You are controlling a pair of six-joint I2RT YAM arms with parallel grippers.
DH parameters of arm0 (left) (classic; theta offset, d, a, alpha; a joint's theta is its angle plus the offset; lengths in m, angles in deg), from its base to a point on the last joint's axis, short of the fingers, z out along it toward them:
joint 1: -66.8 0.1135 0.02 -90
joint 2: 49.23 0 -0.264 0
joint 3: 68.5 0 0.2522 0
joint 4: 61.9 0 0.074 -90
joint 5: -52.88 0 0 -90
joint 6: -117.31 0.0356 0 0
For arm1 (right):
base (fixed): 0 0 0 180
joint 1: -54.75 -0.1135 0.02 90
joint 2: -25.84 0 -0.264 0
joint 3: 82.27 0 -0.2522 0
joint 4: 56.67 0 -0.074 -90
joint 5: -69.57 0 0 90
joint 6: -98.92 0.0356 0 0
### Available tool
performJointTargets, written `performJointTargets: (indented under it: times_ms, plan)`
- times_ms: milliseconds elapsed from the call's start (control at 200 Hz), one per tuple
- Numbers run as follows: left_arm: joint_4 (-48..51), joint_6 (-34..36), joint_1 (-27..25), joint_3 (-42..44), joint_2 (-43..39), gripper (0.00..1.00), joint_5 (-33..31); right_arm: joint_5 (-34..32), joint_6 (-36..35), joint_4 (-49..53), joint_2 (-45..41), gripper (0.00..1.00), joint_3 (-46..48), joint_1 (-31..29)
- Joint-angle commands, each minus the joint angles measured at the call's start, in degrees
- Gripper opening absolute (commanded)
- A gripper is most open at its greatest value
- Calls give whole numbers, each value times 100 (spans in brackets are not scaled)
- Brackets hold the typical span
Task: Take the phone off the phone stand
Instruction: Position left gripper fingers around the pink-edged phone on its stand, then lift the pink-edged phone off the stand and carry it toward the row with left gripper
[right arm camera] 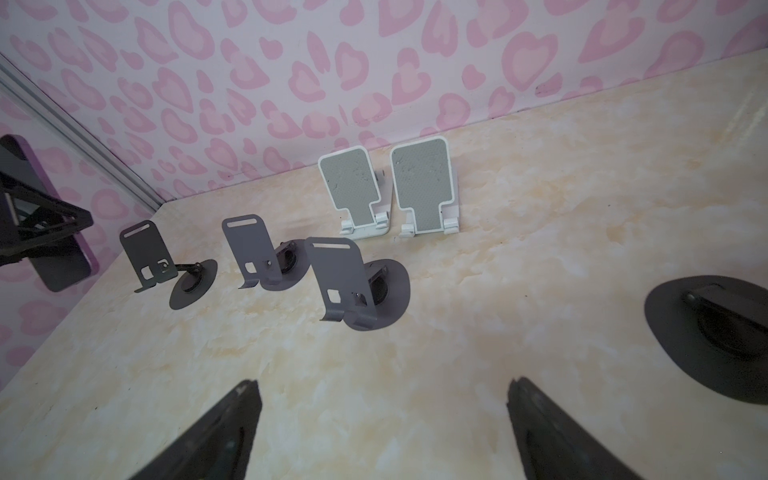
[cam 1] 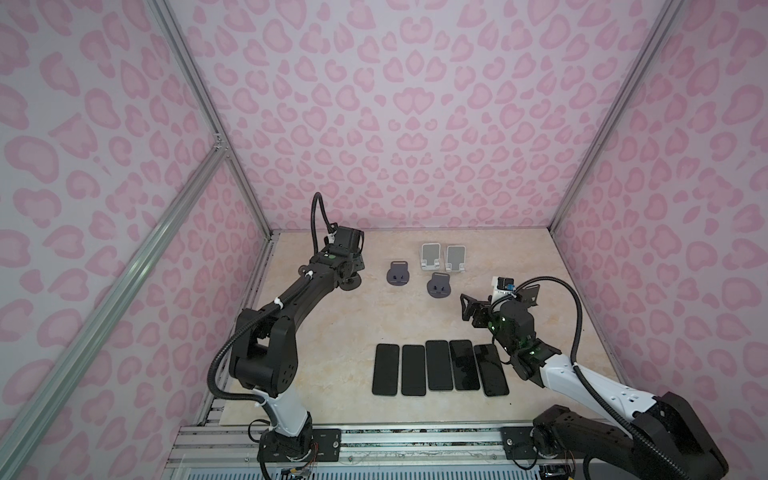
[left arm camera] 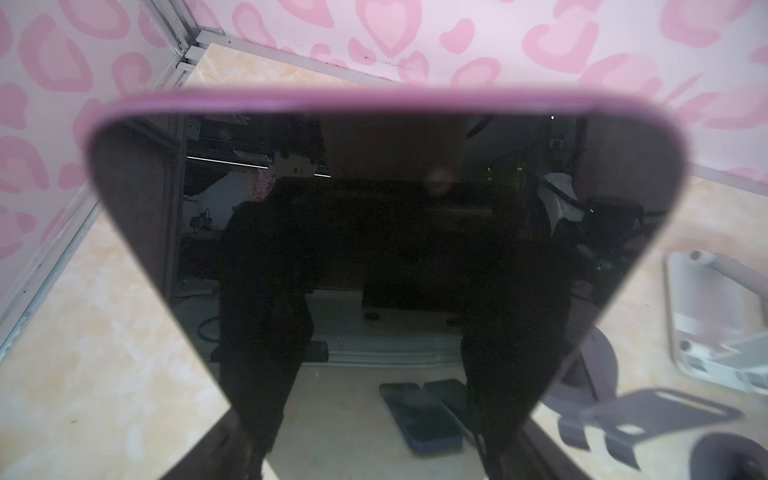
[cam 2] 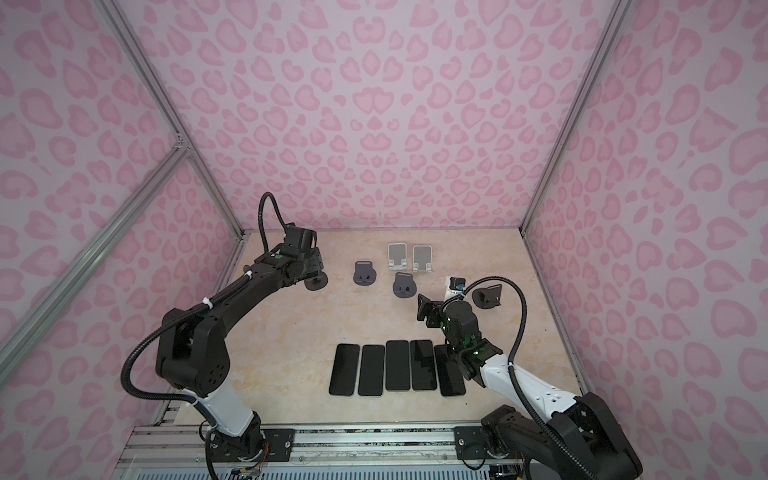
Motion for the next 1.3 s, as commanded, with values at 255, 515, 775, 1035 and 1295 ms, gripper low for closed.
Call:
performJointTargets:
  times_ms: [255,515,775,1035,1295]
  plan:
    - [156,-341,-543,1970,-2619,52,117,185,174,-426,-260,93,179,-45]
    - [1452,-376,-998,2914,-3942,50,147,287,289,-936,-232,93,406,-109]
    - [2271,-655,-1382,3238,-4560,49,469,227,270,-943,-82,93,369,-154]
    - [1979,-831,-1737,3266,-4135,48,588,211,272,-963,-86,93,382,-172]
    - [1685,-1215,-1782,3814,-3778,48,915,162,212,-872,-209,93,388,-176]
